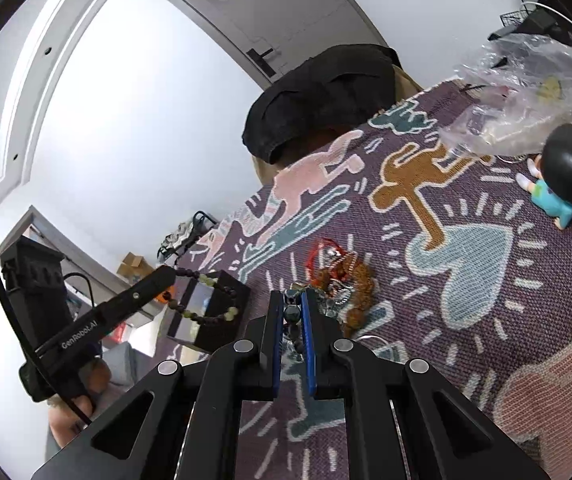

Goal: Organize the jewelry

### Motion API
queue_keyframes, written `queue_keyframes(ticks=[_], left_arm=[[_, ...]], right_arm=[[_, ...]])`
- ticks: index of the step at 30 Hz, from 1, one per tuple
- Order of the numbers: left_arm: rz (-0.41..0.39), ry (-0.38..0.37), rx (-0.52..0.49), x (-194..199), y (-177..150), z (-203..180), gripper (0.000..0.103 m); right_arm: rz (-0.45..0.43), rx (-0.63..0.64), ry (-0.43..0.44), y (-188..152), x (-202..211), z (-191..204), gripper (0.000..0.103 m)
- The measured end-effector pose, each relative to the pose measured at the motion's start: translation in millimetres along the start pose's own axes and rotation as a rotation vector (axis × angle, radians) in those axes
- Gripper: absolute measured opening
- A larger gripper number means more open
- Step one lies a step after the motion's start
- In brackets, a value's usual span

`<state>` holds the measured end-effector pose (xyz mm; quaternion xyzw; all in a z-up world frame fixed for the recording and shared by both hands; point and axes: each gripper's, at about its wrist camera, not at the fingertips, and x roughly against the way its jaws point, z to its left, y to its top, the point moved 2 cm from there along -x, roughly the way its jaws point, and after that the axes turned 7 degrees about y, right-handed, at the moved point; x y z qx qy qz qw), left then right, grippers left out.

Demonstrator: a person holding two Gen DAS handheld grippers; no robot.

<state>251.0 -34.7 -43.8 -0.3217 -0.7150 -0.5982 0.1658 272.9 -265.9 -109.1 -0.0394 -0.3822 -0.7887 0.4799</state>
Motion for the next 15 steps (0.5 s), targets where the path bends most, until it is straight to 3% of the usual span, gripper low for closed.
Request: queue_keyframes(ticks=[8, 15], left_arm=[[-0.038, 0.086, 0.030, 20.0, 7.2, 44.0, 0.008], [-0.022, 0.155, 0.093, 17.0, -1.5, 84.9, 0.008]], right_arm=[[0.016, 0.041, 0.033, 1.4, -17.1, 27.7, 0.010], [0.041, 0.068, 0.060, 1.6, -40.4, 52.7, 0.010]])
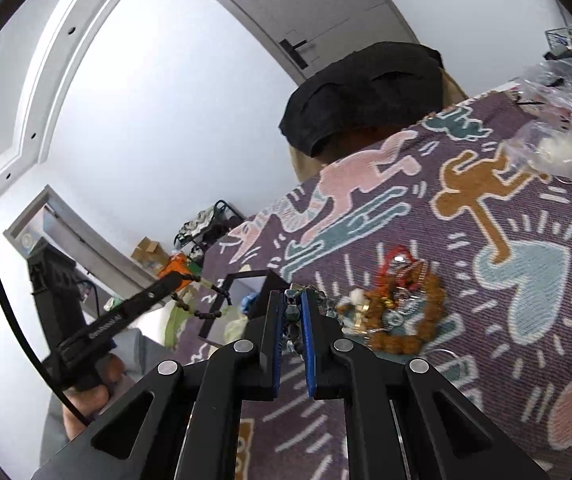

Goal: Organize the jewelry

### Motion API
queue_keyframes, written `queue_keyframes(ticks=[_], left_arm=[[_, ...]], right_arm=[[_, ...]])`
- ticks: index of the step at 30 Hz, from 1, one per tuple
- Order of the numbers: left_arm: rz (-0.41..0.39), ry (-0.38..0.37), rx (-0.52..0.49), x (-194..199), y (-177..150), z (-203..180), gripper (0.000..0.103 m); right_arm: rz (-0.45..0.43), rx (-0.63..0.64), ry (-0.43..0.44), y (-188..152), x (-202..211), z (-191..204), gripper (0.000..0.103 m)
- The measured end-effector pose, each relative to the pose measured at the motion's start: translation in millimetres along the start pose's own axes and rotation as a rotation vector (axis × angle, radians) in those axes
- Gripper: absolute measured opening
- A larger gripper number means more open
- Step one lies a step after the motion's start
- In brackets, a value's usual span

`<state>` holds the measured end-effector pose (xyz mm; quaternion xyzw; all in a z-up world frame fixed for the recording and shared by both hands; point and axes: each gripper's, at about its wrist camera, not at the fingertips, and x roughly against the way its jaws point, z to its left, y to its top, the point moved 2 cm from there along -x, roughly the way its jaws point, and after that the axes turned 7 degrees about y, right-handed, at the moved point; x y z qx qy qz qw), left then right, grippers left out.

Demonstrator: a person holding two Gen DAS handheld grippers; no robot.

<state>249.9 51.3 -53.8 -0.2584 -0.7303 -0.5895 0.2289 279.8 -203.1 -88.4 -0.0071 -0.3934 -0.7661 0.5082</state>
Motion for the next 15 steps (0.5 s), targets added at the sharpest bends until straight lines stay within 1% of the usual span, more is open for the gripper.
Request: queue_keyframes(ticks=[3, 4, 6, 7, 8, 9, 10, 11, 12, 15], left_arm=[[0.035, 0.032, 0.040, -9.4, -5.4, 15.9, 0.009], [0.049, 0.029, 0.055, -12.7, -7.3, 20.0, 0.009], [0.091, 0.024, 0.097, -21.1, -12.4, 31.7, 0.013], [0.104, 0.030, 0.109, -23.4, -14.2, 36.1, 0.022], [0.113, 0.040, 0.122, -25.1, -16.3, 41.1, 0.037], [0.111, 0.050, 0.132, -24.7, -18.4, 45.6, 0.047], [0.101, 0.059, 0.138, -22.5, -20.1, 48.2, 0.063], [0.084, 0.067, 0.143, -18.9, -21.5, 51.4, 0.071], [0.068, 0.077, 0.145, -14.6, -23.1, 55.1, 0.071], [0.063, 0.082, 0.153, -7.7, -26.7, 63.9, 0.072]], right_arm=[[0.015, 0.015, 0.016, 0.6, -13.0, 10.9, 0.010], [0.021, 0.019, 0.021, 0.5, -18.4, 14.6, 0.010], [0.037, 0.024, 0.028, 0.6, -29.2, 21.3, 0.010], [0.047, 0.029, 0.032, 0.3, -35.9, 25.5, 0.010], [0.057, 0.033, 0.034, -0.2, -41.9, 29.1, 0.010], [0.066, 0.037, 0.036, -0.4, -47.2, 32.1, 0.010], [0.074, 0.041, 0.039, -1.3, -52.0, 35.9, 0.010], [0.086, 0.047, 0.045, -1.9, -60.0, 39.9, 0.010], [0.094, 0.051, 0.047, -2.2, -65.2, 42.3, 0.010], [0.118, 0.058, 0.046, -2.4, -83.6, 47.9, 0.010]])
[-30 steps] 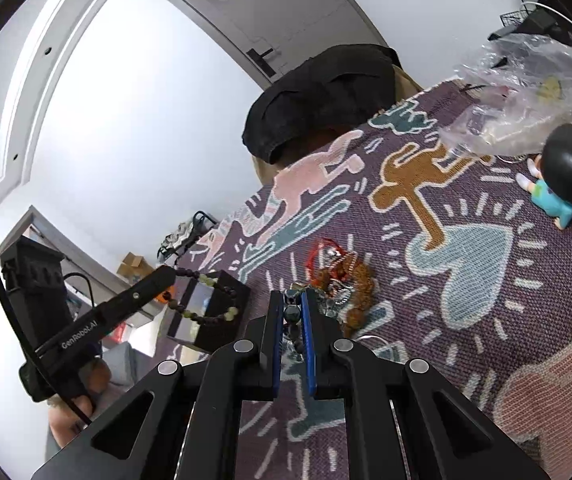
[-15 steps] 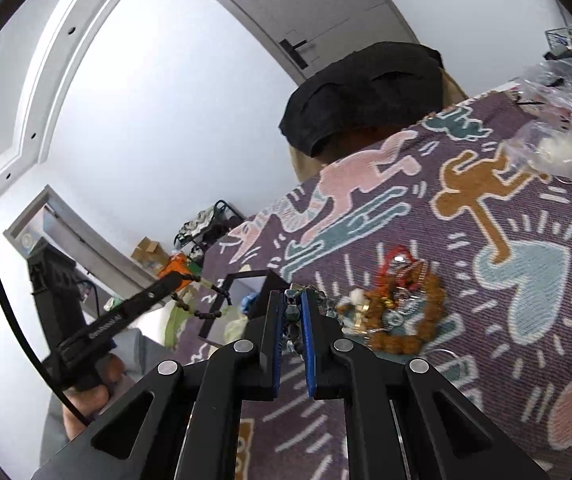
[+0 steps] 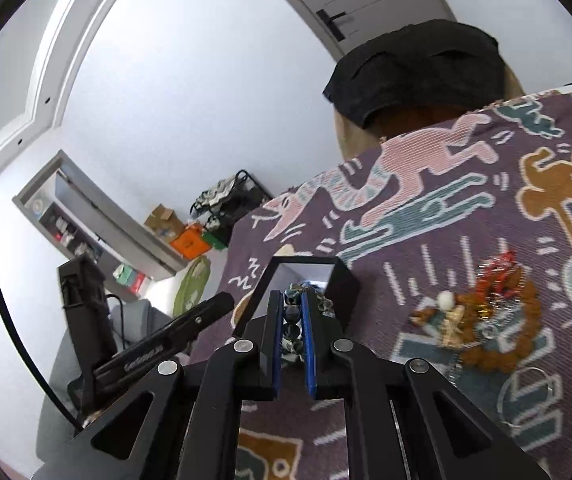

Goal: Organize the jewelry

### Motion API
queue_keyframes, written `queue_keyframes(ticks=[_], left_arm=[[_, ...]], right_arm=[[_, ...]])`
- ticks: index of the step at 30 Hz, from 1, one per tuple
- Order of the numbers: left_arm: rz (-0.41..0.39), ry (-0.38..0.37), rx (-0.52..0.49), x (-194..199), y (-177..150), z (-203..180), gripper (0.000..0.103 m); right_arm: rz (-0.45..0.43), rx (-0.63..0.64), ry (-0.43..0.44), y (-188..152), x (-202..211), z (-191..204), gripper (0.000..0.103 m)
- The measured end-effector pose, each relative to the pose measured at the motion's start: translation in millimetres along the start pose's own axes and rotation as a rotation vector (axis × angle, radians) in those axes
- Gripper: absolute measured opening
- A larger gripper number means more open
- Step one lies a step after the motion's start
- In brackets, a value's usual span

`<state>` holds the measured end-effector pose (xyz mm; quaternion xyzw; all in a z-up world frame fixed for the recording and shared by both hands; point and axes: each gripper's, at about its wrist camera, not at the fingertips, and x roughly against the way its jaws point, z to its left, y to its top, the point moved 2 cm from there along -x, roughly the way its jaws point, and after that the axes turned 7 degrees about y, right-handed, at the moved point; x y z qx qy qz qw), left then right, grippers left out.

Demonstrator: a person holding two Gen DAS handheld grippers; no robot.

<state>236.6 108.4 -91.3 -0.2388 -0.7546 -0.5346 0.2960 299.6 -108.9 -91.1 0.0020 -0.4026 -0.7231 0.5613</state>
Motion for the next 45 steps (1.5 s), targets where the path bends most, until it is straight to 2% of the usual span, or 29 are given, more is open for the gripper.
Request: queue_keyframes(ticks=[11, 14, 16, 17, 18, 20, 25, 28, 30, 34, 38, 45], left_arm=[[-0.005, 0.036, 0.046, 6.8, -4.8, 31.7, 0.072], [-0.006, 0.041, 0.047, 8.2, -6.6, 34.2, 0.072], [-0.009, 0.042, 0.048, 8.8, -7.4, 35.4, 0.072], [-0.009, 0.042, 0.051, 9.4, -7.8, 35.6, 0.072], [-0.009, 0.040, 0.055, 9.8, -8.1, 35.7, 0.072], [-0.012, 0.031, 0.062, 11.5, -8.3, 35.4, 0.074], [-0.042, 0.010, 0.062, 18.9, -7.1, 22.9, 0.087], [-0.058, -0.010, 0.040, 22.7, -6.4, 8.7, 0.092], [-0.064, -0.025, 0.028, 25.0, -6.2, -1.3, 0.093], [-0.072, -0.051, -0.003, 29.1, -8.2, -23.0, 0.094], [-0.073, -0.082, -0.037, 31.7, -10.6, -46.1, 0.098], [-0.084, -0.102, -0.109, 37.0, -15.4, -85.1, 0.101]], right_arm=[[0.070, 0.035, 0.008, 4.8, -59.5, 21.0, 0.010], [0.095, 0.053, -0.044, 3.8, -70.4, 21.4, 0.011], [0.109, 0.045, -0.047, 1.0, -70.9, 19.2, 0.025], [0.099, 0.032, -0.040, -1.0, -67.1, 15.4, 0.043], [0.082, 0.024, -0.040, -2.2, -62.2, 12.9, 0.054], [0.054, 0.011, -0.050, -3.8, -49.7, 5.4, 0.060], [0.015, -0.032, -0.049, -7.6, -11.3, -12.1, 0.061], [-0.024, -0.022, -0.070, -8.7, 16.0, -18.1, 0.075], [-0.054, -0.018, -0.077, -8.1, 32.1, -20.4, 0.081], [-0.089, 0.013, -0.105, -9.6, 59.7, -22.3, 0.087], [-0.092, 0.030, -0.094, -14.0, 76.3, -25.3, 0.093], [-0.131, 0.006, -0.163, -19.7, 105.8, -46.0, 0.094]])
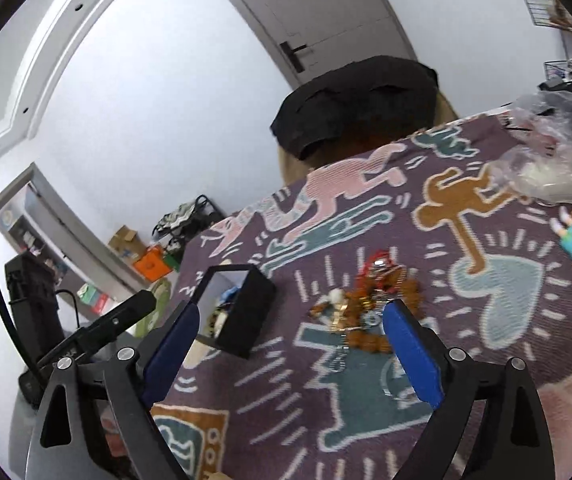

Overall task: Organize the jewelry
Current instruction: 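Return both open tools to the jewelry pile, then grasp the brown bead bracelet with the right tool while the left tool grasps the gold butterfly brooch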

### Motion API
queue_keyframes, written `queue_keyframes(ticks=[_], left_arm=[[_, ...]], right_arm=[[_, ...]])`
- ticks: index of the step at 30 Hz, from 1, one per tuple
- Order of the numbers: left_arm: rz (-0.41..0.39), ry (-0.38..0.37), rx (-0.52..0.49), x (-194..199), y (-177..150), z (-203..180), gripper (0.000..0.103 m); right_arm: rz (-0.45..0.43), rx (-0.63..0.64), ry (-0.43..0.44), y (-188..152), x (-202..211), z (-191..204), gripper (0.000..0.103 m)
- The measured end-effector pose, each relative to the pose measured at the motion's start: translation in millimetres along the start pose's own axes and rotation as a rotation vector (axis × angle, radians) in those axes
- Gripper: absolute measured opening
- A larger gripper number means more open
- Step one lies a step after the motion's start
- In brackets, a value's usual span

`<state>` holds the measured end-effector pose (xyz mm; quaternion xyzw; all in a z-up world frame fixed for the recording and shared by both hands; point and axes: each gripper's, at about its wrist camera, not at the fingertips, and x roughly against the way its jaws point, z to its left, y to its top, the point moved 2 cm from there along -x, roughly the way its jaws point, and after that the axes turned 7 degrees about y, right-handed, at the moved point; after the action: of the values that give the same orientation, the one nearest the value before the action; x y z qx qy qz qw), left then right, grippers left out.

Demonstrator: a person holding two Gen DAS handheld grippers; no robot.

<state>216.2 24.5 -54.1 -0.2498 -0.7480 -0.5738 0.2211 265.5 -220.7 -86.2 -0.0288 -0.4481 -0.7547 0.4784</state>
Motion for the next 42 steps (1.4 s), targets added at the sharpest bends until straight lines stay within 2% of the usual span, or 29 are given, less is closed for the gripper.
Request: queue_keyframes(ticks=[7, 16, 18, 23, 27, 32, 35, 40, 42], left_arm=[[0.009, -0.016, -0.058, -4.1, 0.2, -31.8, 0.101], [0.044, -0.023, -0.125, -22.1, -0.6, -61.1, 0.100], [0.055, -0.031, -0.128, -28.5, -1.1, -65.0, 0.098], [0.106, -0.030, -0.150, -48.6, -7.2, -72.3, 0.077], [0.148, -0.031, -0.149, -67.3, -14.7, -72.3, 0.067], [0.199, -0.041, -0.145, -87.2, -25.3, -70.7, 0.052], [0.233, -0.054, -0.128, -100.0, -29.5, -69.1, 0.042], [0.279, -0.075, -0.093, -117.9, -35.7, -66.4, 0.033], [0.298, -0.080, -0.081, -124.5, -37.6, -65.1, 0.032]], right_arm=[[-0.048, -0.025, -0.037, 1.7, 26.6, -23.7, 0.094], [-0.077, -0.106, -0.062, 3.6, 36.9, -61.2, 0.093], [-0.074, -0.130, -0.067, 3.8, 36.1, -70.4, 0.089], [-0.036, -0.186, -0.076, -0.1, 26.1, -89.8, 0.073], [0.005, -0.202, -0.078, -4.7, 10.6, -97.5, 0.064], [0.057, -0.231, -0.077, -10.8, -15.8, -104.9, 0.062], [0.078, -0.237, -0.096, -12.3, -32.1, -105.2, 0.056], [0.122, -0.249, -0.117, -17.3, -57.7, -106.0, 0.046], [0.132, -0.255, -0.121, -18.8, -63.3, -106.8, 0.044]])
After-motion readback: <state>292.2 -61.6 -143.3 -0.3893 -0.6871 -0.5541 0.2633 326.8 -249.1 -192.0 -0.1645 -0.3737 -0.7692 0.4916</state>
